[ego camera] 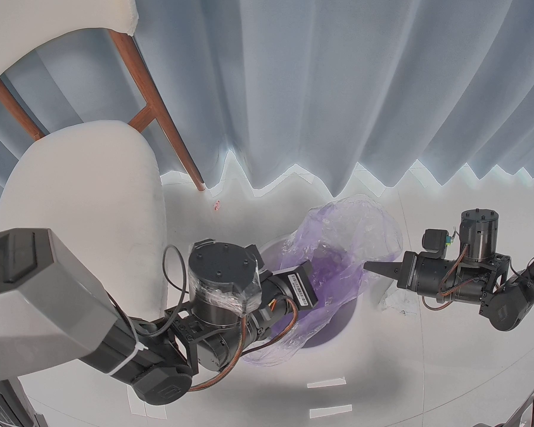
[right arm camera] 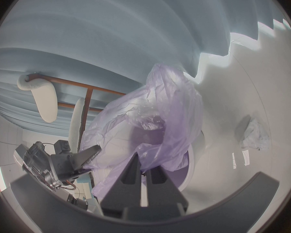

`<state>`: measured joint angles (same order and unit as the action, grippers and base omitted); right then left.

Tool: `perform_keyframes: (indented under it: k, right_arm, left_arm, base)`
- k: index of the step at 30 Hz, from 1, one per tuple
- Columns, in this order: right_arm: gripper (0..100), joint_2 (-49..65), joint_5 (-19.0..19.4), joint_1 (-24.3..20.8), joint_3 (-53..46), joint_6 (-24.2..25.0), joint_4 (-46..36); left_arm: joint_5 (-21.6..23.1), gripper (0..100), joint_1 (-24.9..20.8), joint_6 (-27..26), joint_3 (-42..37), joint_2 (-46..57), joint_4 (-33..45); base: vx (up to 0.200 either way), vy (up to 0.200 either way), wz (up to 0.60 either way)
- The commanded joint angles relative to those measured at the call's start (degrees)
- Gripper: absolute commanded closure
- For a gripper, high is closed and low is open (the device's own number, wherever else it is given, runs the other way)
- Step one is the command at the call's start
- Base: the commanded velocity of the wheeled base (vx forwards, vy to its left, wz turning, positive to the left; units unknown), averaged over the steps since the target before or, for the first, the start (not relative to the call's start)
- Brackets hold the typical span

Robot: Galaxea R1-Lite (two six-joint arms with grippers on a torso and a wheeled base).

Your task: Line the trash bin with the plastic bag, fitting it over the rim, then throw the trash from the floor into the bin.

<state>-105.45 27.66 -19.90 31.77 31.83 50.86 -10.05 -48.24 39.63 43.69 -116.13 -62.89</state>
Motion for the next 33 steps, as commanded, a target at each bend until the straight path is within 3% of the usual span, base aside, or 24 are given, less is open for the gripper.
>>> perform_keyframes:
  k: [1, 10, 18, 27, 33]
  right_arm:
    - [100, -1.4, 0.0, 0.2, 0.0, 0.9, 1.3]
    - [100, -2.6, 0.0, -0.1, 0.2, 1.9, 1.3]
    - [100, -4.4, 0.0, 0.1, 6.0, 10.8, 1.5]
    - [100, -9.2, -0.2, 0.3, 12.6, 11.7, 1.9]
    - [100, -13.1, -1.2, 1.2, 16.0, 13.5, 15.1]
  left_arm:
    - [-0.4, 100, -0.5, -0.2, 0.2, -0.9, -0.1]
    - [-0.2, 100, 0.2, -0.3, 0.3, -0.6, 0.2]
    - [-0.1, 100, 3.8, -0.3, 2.7, -1.5, 0.8]
    - [-0.2, 100, 4.9, -0.3, 3.6, -2.4, 0.5]
    - [-0.4, 100, 7.9, -0.3, 5.8, -2.2, 0.5]
  base:
    - [0.0, 0.0, 0.0]
    - [0.0, 0.0, 0.0]
    - [0.0, 0.0, 0.0]
    - [0.0, 0.0, 0.0]
    - [0.0, 0.0, 0.0]
